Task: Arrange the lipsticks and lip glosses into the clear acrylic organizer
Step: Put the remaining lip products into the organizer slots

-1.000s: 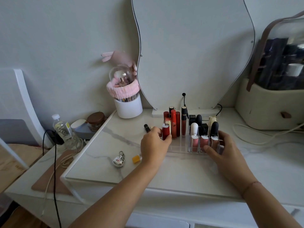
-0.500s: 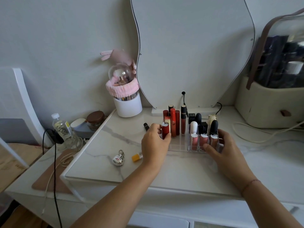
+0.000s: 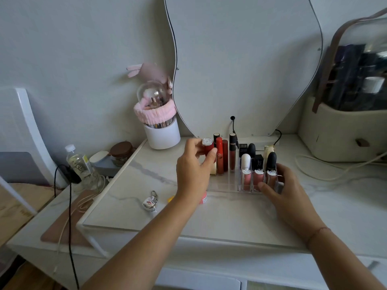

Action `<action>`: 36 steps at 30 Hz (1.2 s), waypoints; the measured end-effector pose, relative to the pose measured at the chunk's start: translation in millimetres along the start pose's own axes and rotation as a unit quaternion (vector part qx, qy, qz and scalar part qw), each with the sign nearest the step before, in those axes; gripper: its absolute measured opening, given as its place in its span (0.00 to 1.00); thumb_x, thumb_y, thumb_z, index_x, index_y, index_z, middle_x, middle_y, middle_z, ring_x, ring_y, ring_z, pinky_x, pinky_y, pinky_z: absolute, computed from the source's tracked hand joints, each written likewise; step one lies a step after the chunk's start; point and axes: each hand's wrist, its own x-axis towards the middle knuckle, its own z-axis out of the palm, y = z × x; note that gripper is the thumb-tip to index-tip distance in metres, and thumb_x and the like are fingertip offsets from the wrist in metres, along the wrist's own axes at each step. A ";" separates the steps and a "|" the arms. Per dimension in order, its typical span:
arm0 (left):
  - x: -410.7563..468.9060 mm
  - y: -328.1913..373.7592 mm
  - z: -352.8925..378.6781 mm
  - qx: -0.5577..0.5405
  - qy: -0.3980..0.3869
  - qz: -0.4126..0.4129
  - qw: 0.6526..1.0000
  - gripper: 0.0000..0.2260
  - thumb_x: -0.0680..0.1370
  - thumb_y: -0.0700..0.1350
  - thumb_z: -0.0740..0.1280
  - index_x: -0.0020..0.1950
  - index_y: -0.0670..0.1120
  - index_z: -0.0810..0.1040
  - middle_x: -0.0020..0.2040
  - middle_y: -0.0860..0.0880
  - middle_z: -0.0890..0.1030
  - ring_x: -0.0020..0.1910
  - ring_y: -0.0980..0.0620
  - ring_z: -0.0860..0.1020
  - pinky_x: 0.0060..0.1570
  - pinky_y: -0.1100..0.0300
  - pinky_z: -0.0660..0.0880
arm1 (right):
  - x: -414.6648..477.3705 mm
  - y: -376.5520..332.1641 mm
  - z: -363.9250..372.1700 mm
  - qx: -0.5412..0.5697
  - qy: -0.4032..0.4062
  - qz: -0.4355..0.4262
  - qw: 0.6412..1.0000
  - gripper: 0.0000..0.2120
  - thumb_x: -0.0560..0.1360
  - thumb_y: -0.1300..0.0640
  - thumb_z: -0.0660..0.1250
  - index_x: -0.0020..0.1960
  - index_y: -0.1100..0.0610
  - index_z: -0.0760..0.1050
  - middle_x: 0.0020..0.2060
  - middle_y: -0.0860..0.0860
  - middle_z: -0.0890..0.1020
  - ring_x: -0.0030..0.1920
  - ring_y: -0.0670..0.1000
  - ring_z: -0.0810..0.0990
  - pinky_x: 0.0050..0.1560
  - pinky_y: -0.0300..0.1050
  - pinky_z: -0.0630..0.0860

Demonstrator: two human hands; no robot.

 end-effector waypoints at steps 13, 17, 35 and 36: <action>-1.1 -14.9 -16.8 0.031 -0.101 0.020 0.994 0.10 0.75 0.44 0.68 0.55 0.47 0.74 0.51 0.51 0.75 0.48 0.63 0.73 0.47 0.78 0.65 | -0.3 1.0 -0.3 -0.001 -0.001 -0.004 1.000 0.30 0.72 0.51 0.71 0.70 0.49 0.63 0.64 0.51 0.74 0.63 0.53 0.75 0.64 0.56 0.71; -2.0 -19.1 -16.0 0.018 -0.115 -0.014 0.993 0.14 0.72 0.42 0.71 0.53 0.49 0.71 0.45 0.57 0.77 0.42 0.61 0.75 0.42 0.74 0.69 | 0.2 1.2 -0.1 0.000 -0.001 -0.004 1.000 0.30 0.72 0.51 0.71 0.70 0.49 0.63 0.64 0.51 0.75 0.62 0.53 0.75 0.63 0.55 0.72; -4.1 -32.7 4.2 0.042 -0.065 -0.013 0.997 0.17 0.68 0.40 0.75 0.54 0.47 0.75 0.46 0.52 0.78 0.39 0.54 0.77 0.41 0.66 0.72 | 0.1 0.8 -0.1 -0.008 0.001 -0.004 1.000 0.30 0.72 0.52 0.71 0.70 0.50 0.63 0.64 0.51 0.74 0.62 0.53 0.75 0.64 0.57 0.71; -3.6 -33.4 3.4 0.047 -0.065 -0.018 0.997 0.18 0.68 0.41 0.75 0.55 0.47 0.75 0.47 0.52 0.77 0.39 0.53 0.77 0.41 0.66 0.72 | 0.1 0.5 -0.3 -0.009 0.001 -0.005 1.000 0.30 0.72 0.52 0.70 0.70 0.50 0.63 0.64 0.51 0.74 0.62 0.53 0.75 0.64 0.57 0.71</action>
